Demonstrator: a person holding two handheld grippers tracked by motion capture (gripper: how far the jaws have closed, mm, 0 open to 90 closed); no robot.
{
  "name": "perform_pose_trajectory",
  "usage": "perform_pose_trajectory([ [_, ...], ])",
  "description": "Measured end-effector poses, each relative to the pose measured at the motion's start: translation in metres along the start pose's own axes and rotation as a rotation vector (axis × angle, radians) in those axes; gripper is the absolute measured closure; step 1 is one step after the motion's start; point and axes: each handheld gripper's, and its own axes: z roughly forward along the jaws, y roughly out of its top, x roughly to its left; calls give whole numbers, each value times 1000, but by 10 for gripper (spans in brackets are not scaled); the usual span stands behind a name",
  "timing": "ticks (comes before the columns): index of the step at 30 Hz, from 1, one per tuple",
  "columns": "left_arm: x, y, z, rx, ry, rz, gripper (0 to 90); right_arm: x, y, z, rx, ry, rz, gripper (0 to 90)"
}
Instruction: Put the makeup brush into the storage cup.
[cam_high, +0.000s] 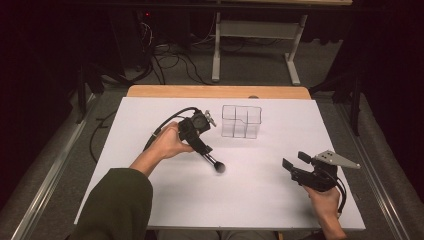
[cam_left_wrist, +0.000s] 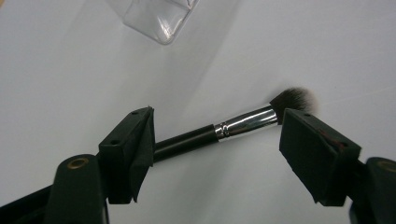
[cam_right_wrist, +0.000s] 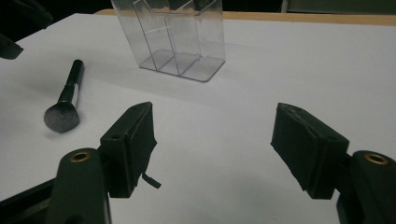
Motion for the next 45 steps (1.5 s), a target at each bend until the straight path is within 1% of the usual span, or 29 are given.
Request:
perform_pose_trajectory([
  [4, -2, 1, 6, 19, -5, 27, 258, 0, 0, 0, 1, 3, -1, 317],
  [8, -3, 1, 13, 53, -10, 47, 255, 0, 0, 0, 2, 5, 4, 318],
  [13, -3, 0, 20, 70, -14, 50, 253, 0, 0, 1, 3, 11, -4, 318],
  [15, -3, 0, 23, 82, -20, 58, 251, 0, 0, 1, 5, 7, -3, 316],
  [20, -3, -1, 34, 103, -37, 62, 246, 0, 0, 1, 3, 7, 1, 316],
  [26, -4, -1, 43, 120, -45, 88, 244, 0, 0, 2, 5, 8, -7, 315],
  [35, -4, -2, 50, 143, -57, 102, 240, 1, -1, 2, 9, 8, -6, 315],
  [39, -5, -2, 55, 160, -57, 120, 242, 1, 0, 2, 9, 6, -9, 315],
  [41, -5, -2, 56, 167, -59, 128, 242, 0, -1, 2, 9, 4, -1, 315],
  [45, -5, -2, 59, 176, -62, 138, 242, 0, -1, 2, 12, 6, 0, 315],
])
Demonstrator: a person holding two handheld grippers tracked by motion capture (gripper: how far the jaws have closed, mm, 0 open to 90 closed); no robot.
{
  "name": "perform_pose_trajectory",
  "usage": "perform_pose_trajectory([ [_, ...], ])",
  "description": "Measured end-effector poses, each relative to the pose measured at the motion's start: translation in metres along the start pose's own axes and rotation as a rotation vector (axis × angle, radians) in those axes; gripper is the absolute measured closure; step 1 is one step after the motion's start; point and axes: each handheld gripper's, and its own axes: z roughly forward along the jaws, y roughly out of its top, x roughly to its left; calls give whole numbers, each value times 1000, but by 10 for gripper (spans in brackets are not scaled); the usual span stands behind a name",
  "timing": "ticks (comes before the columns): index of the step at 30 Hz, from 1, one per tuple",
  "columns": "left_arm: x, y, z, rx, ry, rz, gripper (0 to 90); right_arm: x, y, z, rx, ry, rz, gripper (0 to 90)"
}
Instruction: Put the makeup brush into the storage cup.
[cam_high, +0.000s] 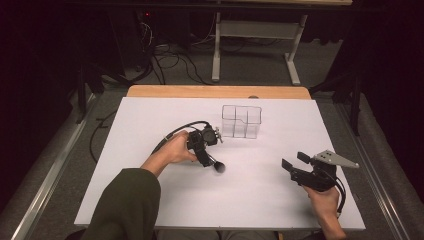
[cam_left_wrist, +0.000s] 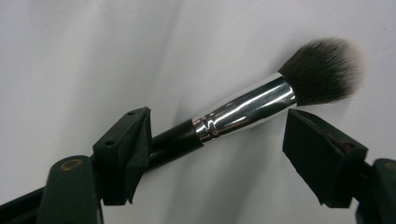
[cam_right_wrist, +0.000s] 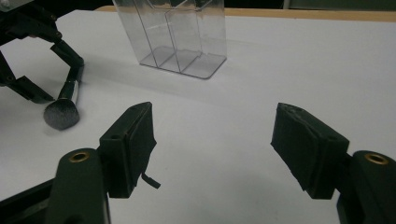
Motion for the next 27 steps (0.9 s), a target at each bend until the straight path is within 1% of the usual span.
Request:
perform_pose_trajectory([
  [3, 0, 0, 1, -2, 2, 6, 234, 0, 0, 0, -1, 2, -7, 316],
  [9, -1, 1, 3, -3, 7, 22, 226, 0, 0, 1, 1, 4, -7, 316],
  [11, -1, 1, 5, 2, 3, 26, 224, 0, 0, 1, 1, 7, -3, 316],
  [14, -1, 2, 9, 21, 10, 34, 228, -1, 0, 0, 2, 10, 3, 316],
  [17, -1, 3, 12, 24, 8, 32, 235, -1, 0, 0, 0, 11, 5, 316],
  [23, 0, 2, 9, 18, 8, 21, 264, -1, 0, 0, 2, 11, 2, 316],
  [27, 2, 0, 8, 18, 1, -1, 291, -1, 0, 0, 2, 9, 1, 316],
])
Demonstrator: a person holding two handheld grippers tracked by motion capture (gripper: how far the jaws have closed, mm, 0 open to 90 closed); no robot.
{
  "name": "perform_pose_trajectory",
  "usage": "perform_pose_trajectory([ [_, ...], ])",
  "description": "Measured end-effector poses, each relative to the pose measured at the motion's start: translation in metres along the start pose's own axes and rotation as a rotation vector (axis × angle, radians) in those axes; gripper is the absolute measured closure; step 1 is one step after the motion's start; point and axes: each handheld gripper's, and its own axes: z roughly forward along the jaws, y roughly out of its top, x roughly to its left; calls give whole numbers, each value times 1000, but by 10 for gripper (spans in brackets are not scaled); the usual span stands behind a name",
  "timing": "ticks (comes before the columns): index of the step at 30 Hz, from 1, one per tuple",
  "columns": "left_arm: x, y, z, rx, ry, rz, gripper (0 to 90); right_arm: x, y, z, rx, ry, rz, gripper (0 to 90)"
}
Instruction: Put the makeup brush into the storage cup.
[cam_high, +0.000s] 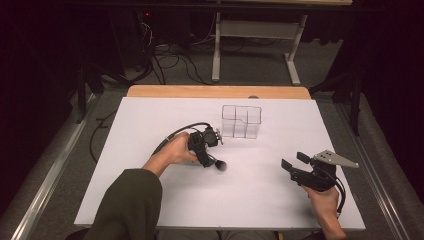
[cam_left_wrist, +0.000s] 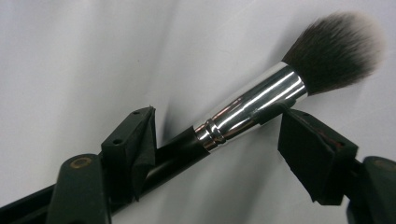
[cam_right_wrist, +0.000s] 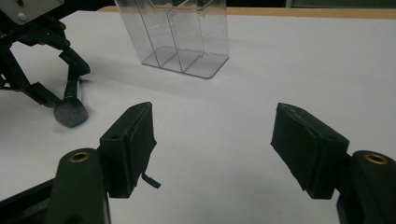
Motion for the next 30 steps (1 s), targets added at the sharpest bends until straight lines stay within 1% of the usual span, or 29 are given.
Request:
perform_pose_trajectory([
  [2, 0, 0, 0, 4, -5, -8, 302, 1, 0, 0, 2, 0, 6, 316],
  [9, 2, -5, 0, 2, -27, -36, 364, 0, 0, 0, 2, -1, 0, 316],
  [13, 3, -10, 1, -10, -45, -61, 385, 1, 0, 1, 5, 0, -1, 316],
  [17, 2, -11, 0, -5, -49, -72, 401, 1, 0, 1, 7, 1, -4, 316],
  [18, 1, -11, 0, -7, -51, -76, 424, 1, 0, 1, 7, 0, -4, 316],
  [21, 1, -10, 0, -3, -51, -85, 438, 1, 0, 1, 6, -1, -3, 316],
  [25, -1, -10, -1, 3, -48, -87, 465, 1, 0, 1, 6, -1, -4, 316],
  [30, -2, -10, -1, 4, -50, -101, 487, 1, 0, 1, 5, -2, -1, 316],
])
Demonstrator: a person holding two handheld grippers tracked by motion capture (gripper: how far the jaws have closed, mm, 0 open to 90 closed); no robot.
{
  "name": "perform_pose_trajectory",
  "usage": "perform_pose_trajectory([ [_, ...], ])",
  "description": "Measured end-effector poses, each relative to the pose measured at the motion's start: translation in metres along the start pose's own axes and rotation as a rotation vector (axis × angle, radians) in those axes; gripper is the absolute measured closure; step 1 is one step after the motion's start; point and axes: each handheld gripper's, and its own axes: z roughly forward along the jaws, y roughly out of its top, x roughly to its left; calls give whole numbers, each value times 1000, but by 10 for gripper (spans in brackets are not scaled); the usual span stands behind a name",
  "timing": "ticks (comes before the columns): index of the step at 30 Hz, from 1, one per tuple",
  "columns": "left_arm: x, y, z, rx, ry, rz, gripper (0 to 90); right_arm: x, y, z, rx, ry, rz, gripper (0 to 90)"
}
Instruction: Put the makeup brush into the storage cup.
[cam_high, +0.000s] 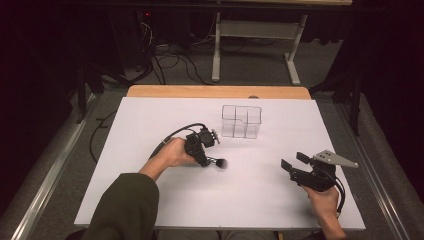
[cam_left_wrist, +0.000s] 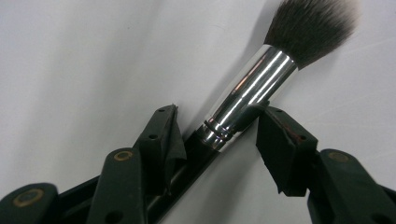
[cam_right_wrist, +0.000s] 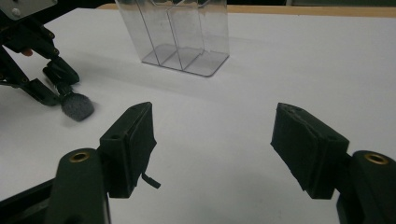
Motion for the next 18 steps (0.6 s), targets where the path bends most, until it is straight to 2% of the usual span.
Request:
perform_pose_trajectory([
  [18, 0, -1, -1, -7, -3, -27, 610, 0, 0, 0, 3, 1, 0, 317],
])
